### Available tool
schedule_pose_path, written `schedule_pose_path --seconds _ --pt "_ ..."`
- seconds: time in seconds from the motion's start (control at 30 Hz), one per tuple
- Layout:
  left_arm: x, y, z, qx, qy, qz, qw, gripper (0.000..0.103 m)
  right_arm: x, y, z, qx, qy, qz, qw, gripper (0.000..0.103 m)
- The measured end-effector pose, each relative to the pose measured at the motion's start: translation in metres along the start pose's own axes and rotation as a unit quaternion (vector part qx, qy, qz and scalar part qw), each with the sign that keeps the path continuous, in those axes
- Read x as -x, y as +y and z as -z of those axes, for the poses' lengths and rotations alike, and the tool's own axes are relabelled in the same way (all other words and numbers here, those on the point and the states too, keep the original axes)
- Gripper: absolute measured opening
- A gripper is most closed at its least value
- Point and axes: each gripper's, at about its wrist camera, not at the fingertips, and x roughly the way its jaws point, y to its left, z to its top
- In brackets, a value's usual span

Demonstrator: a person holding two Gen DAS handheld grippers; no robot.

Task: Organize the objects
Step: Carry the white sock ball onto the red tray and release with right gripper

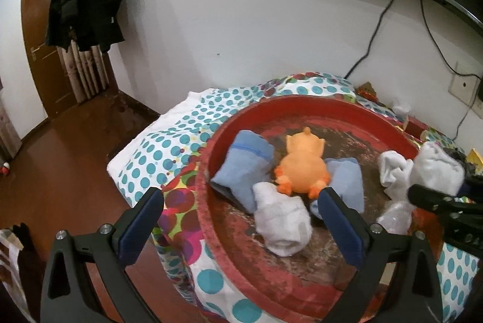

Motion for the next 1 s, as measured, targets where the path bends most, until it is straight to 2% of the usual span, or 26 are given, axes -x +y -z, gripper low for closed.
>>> schedule_pose_path --seconds 0.23,0.37,0.53,0.83,1.0 --pt "-0.005 0.016 -0.002 0.044 0.011 0.014 0.9989 0.102 -0.031 0.019 -0.012 0.025 0.022 -0.017 0.999 0.047" --pt "-0.010 0.018 0.000 0.062 0.027 0.044 0.9967 0.102 -0.043 0.022 -0.014 0.028 0.031 -0.013 0.999 0.048" --pt "-0.010 0.011 0.001 0.049 0.026 0.041 0.9976 0.102 -0.050 0.020 -0.012 0.028 0.042 -0.009 0.999 0.048" --pt "-0.009 0.004 0.002 0.033 0.023 0.042 0.9983 0.102 -0.025 0.012 -0.009 0.016 0.020 -0.014 1.000 0.054" --pt "-0.010 -0.002 0.003 0.022 0.025 0.040 0.9986 0.102 0.006 -0.018 0.006 -0.010 -0.012 0.005 1.000 0.057"
